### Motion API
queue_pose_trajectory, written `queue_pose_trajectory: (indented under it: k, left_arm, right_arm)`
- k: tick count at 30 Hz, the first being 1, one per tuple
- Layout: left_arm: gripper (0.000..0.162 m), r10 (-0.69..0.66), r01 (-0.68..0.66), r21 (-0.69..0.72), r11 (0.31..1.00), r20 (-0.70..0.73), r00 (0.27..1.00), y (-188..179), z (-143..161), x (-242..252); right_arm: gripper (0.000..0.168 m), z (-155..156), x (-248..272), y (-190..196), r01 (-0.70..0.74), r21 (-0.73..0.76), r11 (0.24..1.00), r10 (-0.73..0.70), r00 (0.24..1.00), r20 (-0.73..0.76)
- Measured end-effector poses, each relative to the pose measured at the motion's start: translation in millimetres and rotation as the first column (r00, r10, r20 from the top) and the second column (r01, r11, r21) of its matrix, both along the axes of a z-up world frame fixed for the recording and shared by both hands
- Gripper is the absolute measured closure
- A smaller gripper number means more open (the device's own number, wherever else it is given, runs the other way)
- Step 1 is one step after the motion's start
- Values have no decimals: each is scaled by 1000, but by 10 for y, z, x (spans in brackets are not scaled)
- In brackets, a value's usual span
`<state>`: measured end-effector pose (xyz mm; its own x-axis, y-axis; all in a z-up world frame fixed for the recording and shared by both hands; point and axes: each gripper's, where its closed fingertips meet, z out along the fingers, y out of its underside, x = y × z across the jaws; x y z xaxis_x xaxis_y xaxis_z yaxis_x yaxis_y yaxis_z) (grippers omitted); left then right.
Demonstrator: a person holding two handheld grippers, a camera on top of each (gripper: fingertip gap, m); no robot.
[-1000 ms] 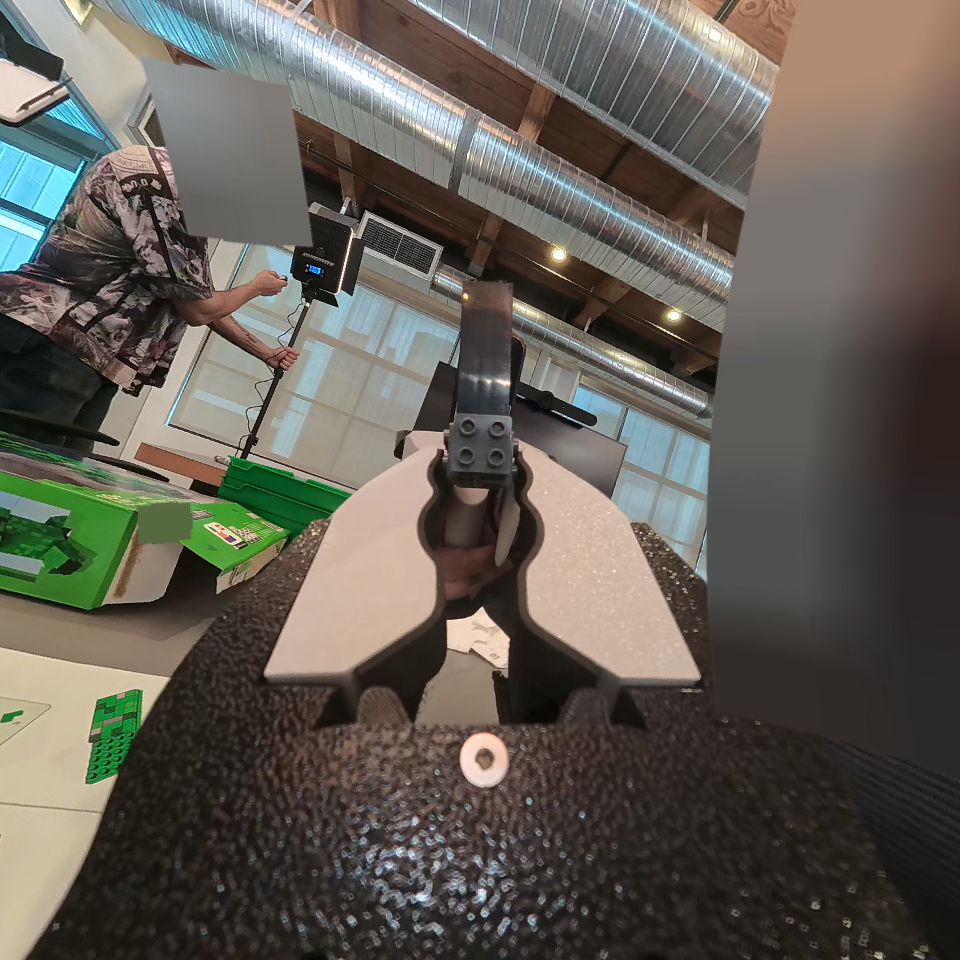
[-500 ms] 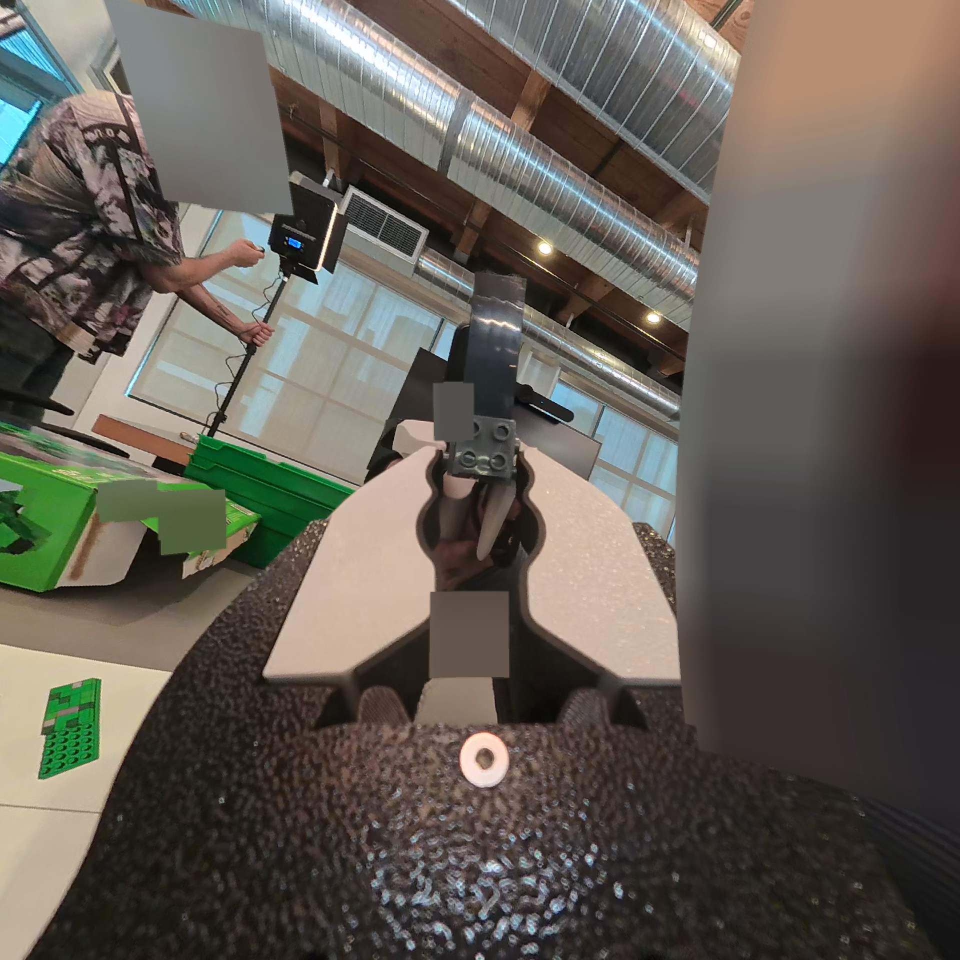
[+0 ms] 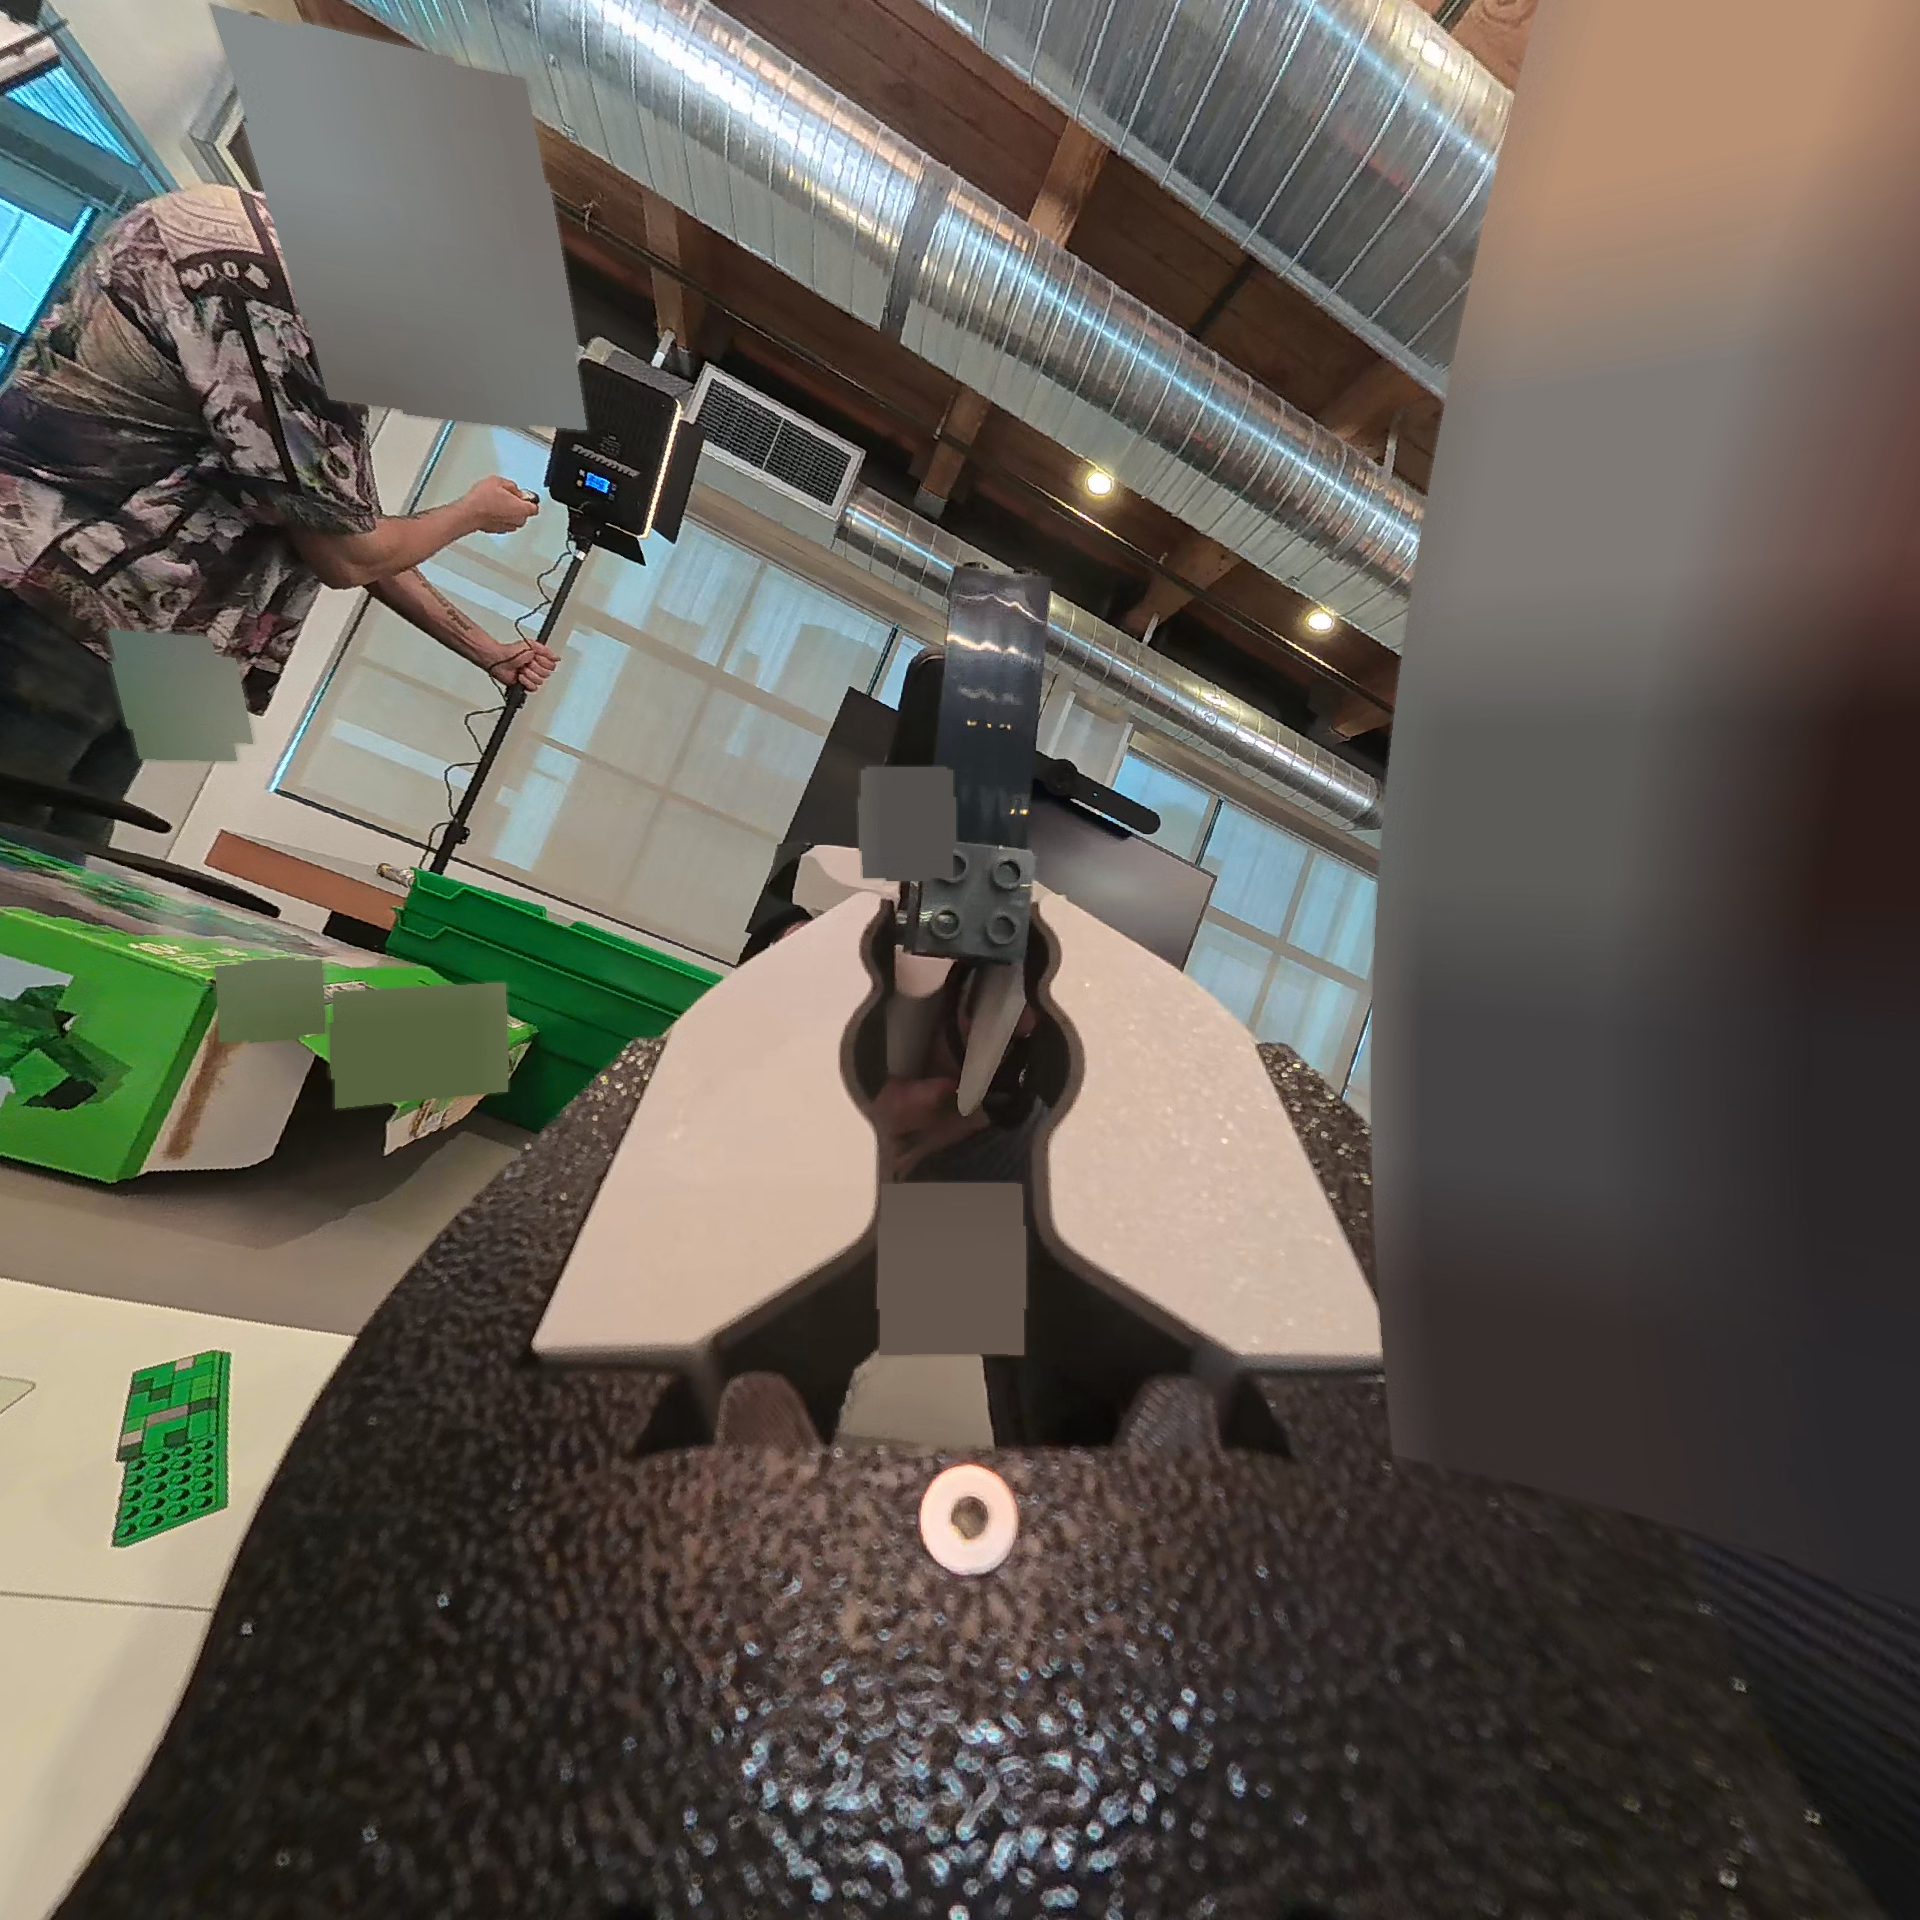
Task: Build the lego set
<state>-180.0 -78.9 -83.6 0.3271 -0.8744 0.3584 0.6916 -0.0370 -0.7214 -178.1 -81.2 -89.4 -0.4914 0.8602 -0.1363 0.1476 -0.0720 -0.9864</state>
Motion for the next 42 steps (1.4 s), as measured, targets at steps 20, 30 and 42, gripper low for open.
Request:
queue_pose_trajectory:
  k: [20,30,42]
  left_arm:
    - [134,32,-36,-16,999,-210,977,8,-165,-111]
    - [146,-30,22,-48,999,-183,983,21,-184,-69]
    - [146,-31,39,-104,994,80,996,90,-88,-365]
  right_arm:
    - [150,-156,102,98,-12,-40,999,15,997,77]
    - [150,-150,119,79,-25,-41,999,28,997,74]
    - [119,-27,23,192,169,201,965,-154,984,-88]
